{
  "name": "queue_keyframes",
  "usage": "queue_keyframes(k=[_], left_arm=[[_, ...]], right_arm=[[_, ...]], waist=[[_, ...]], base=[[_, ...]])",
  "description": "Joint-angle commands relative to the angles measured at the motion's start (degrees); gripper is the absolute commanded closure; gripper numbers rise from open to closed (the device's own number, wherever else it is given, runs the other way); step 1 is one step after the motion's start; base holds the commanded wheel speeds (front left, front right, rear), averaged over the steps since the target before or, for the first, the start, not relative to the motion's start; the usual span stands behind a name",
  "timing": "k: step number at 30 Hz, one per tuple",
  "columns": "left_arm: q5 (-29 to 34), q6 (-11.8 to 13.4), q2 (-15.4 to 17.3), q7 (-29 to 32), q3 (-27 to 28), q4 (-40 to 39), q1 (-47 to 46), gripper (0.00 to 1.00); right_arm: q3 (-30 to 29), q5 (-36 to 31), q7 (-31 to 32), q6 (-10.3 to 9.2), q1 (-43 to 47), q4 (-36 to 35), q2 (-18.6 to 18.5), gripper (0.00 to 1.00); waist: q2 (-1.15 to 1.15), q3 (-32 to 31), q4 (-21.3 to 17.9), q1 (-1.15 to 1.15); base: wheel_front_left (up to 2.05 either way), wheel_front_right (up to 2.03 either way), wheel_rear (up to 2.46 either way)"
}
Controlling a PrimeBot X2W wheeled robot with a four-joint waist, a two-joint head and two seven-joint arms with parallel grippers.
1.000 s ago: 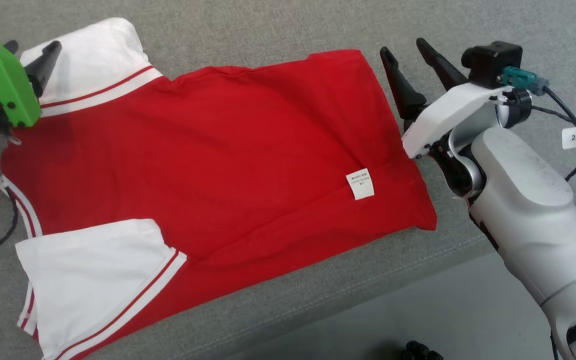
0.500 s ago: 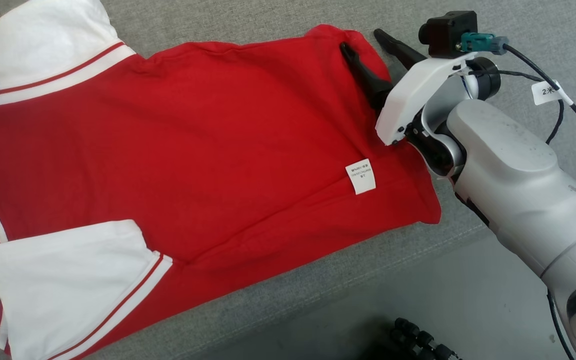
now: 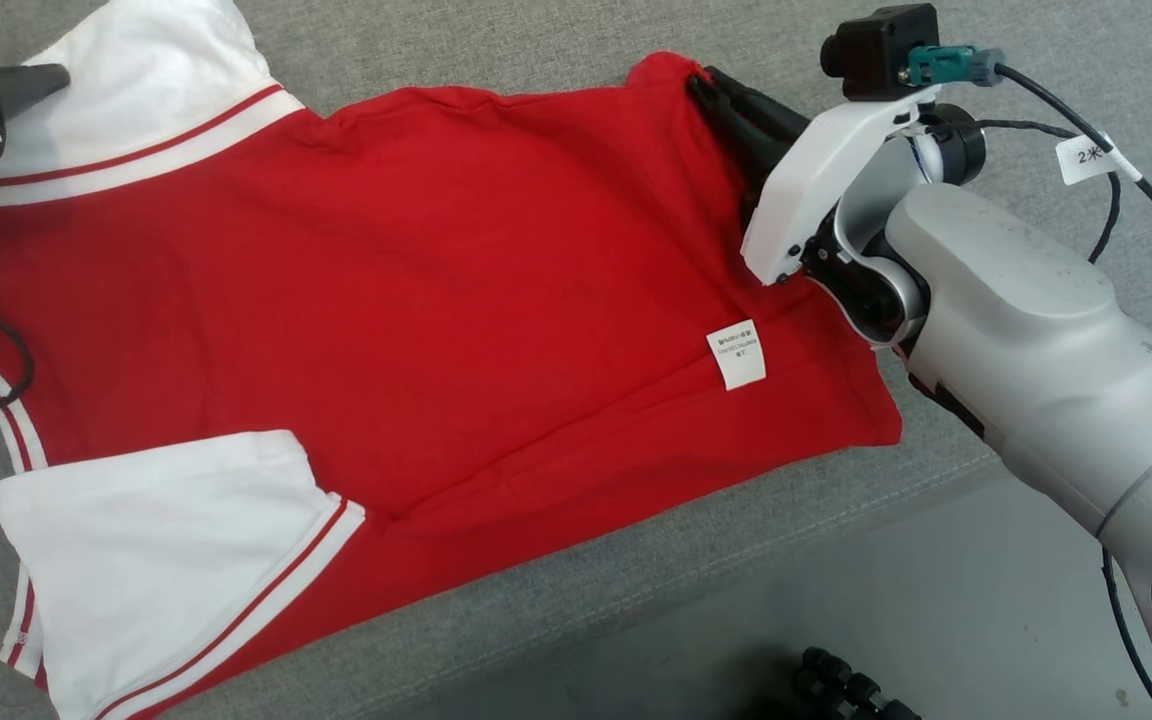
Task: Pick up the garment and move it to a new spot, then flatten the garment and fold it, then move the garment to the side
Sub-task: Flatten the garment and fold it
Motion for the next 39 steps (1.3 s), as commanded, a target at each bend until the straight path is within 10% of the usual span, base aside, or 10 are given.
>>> queue_keyframes(k=[1, 20, 39], left_arm=[[-0.21, -0.15, -1.03, -0.38, -0.34, -0.02, 2.19, 1.00], [-3.95, -5.58, -0.90, -10.61, 2.54, -6.21, 2.94, 1.00], [-15.44, -5.96, 10.05, -27.64, 1.12, -41.76, 31.79, 1.00]], right_arm=[[0.45, 1.13, -1.13, 0.01, -0.75, 0.05, -0.44, 1.00], [-0.27, 3.85, -7.81, 0.00, -0.43, -2.77, -7.17, 1.00], [-6.87, -4.51, -7.80, 0.01, 19.29, -21.93, -19.30, 1.00]], waist=[[0.00, -0.31, -0.06, 0.00], [0.00, -3.58, 1.62, 0.00], [0.00, -7.23, 6.31, 0.00]], base=[[0.00, 0.00, 0.00], [0.00, 0.00, 0.00], [0.00, 0.00, 0.00]])
